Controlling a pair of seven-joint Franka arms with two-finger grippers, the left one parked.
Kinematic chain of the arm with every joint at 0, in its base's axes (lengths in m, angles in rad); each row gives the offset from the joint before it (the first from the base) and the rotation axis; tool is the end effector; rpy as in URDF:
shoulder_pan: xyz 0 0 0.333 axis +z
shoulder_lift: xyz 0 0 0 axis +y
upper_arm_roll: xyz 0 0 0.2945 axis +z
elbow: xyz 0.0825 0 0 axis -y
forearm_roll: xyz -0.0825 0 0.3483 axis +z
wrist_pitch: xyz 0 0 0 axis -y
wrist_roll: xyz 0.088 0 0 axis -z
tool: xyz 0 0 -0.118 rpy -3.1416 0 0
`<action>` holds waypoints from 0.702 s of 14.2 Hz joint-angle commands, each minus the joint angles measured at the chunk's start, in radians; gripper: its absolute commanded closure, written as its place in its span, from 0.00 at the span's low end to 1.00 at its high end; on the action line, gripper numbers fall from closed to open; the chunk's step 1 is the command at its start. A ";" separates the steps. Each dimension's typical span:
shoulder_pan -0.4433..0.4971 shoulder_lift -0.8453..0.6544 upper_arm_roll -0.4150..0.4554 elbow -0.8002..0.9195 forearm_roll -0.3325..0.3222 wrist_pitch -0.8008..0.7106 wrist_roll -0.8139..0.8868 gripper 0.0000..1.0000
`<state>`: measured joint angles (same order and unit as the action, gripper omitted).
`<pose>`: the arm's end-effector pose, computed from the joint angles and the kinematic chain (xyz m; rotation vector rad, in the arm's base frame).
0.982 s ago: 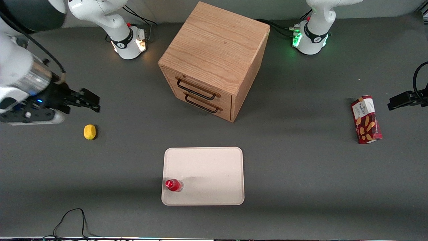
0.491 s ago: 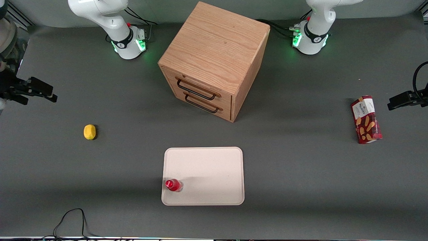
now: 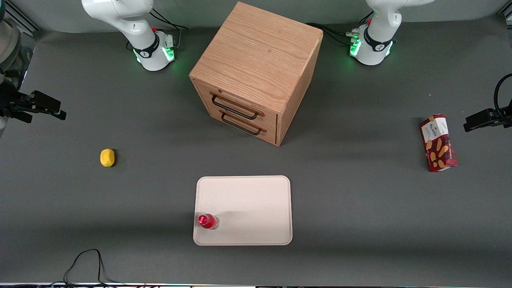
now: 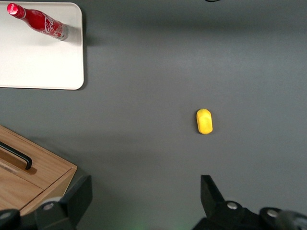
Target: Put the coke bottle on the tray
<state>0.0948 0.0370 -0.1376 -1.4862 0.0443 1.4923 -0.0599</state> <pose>0.5213 -0.0154 0.6028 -3.1005 -0.0309 0.0442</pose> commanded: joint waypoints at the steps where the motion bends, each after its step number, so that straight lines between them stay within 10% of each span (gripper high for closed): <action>1: -0.027 -0.035 0.018 -0.036 -0.011 0.010 -0.023 0.00; 10: 0.019 -0.032 -0.013 -0.031 -0.021 0.010 -0.023 0.00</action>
<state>0.0945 0.0295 -0.1323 -1.4931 0.0392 1.4922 -0.0642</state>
